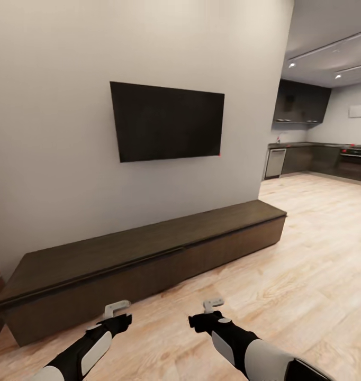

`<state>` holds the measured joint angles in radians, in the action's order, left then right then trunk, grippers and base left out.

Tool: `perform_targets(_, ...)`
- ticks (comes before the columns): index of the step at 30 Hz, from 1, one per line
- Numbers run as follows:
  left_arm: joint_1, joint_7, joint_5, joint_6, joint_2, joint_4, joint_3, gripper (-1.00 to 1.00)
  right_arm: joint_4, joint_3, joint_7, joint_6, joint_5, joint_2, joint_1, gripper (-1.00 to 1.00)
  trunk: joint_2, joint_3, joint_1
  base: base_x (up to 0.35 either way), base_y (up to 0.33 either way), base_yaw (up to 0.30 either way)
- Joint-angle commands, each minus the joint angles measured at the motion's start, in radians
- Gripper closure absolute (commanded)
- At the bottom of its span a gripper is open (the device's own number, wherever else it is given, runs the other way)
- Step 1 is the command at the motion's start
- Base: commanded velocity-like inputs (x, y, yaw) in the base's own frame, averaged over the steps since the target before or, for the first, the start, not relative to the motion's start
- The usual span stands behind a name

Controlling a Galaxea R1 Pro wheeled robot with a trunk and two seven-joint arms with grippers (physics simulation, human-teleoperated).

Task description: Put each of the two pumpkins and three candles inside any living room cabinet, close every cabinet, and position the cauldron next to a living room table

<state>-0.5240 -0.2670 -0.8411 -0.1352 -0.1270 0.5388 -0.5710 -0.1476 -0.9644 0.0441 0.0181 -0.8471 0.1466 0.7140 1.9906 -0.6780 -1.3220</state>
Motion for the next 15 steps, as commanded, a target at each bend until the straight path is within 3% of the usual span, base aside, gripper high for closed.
perform_targets(1,-0.001,-0.01,-0.01,-0.002,0.0,0.004,-0.006,-1.0,-0.001,-0.002,0.002,0.001,-0.017,-0.002,0.001,-1.0,-0.007,0.001,0.005,-0.265,-0.099,-0.226)
perform_targets(6,-0.001,-0.01,-0.005,-0.002,0.018,0.005,-0.002,-1.0,-0.001,0.012,-0.005,0.0,-0.051,-0.004,0.001,-1.0,-0.042,0.012,0.024,-0.249,-0.124,-0.233)
perform_targets(15,0.0,-0.009,-0.004,0.0,0.022,0.005,-0.002,-1.0,0.004,0.015,-0.01,-0.001,-0.063,-0.005,0.001,-1.0,-0.105,0.032,0.058,-0.262,-0.138,-0.248)
